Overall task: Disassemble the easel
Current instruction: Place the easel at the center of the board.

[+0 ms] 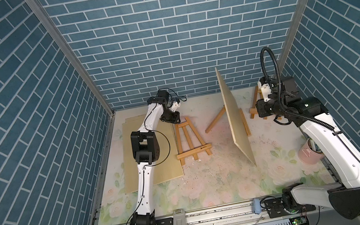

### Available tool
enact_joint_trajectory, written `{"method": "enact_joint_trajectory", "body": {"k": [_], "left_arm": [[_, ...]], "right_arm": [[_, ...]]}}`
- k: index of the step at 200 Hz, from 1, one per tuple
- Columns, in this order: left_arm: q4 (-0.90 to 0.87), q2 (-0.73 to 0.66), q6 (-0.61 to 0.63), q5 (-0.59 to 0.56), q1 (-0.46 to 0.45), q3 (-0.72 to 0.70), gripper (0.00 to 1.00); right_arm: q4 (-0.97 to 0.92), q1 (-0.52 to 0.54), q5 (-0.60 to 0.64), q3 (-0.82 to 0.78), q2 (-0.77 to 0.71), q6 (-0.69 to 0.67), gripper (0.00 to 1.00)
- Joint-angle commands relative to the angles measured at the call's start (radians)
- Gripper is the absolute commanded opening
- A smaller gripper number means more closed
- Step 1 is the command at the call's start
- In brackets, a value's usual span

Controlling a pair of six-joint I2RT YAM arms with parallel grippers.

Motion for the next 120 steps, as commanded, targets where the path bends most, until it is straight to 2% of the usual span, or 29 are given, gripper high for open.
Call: {"method": "enact_joint_trajectory", "body": {"k": [1,37,79,97,120], "left_arm": [[0.075,0.002,0.025,-0.028,0.005,0.016,0.37],[0.103,0.002,-0.014,0.023,-0.01,0.031,0.38],[0.112,-0.011,-0.064,0.023,-0.042,0.053,0.37],[0.121,-0.056,-0.105,-0.002,-0.042,0.029,0.31],[0.17,-0.163,-0.135,-0.037,-0.041,-0.062,0.29]], "right_arm": [[-0.015,0.004,0.023,-0.015,-0.026,0.037,0.27],[-0.01,0.004,0.027,-0.029,-0.037,0.042,0.27],[-0.008,0.004,0.025,-0.041,-0.053,0.05,0.27],[-0.006,0.005,0.029,-0.047,-0.063,0.046,0.26],[-0.001,0.004,0.033,-0.06,-0.077,0.041,0.26]]}}
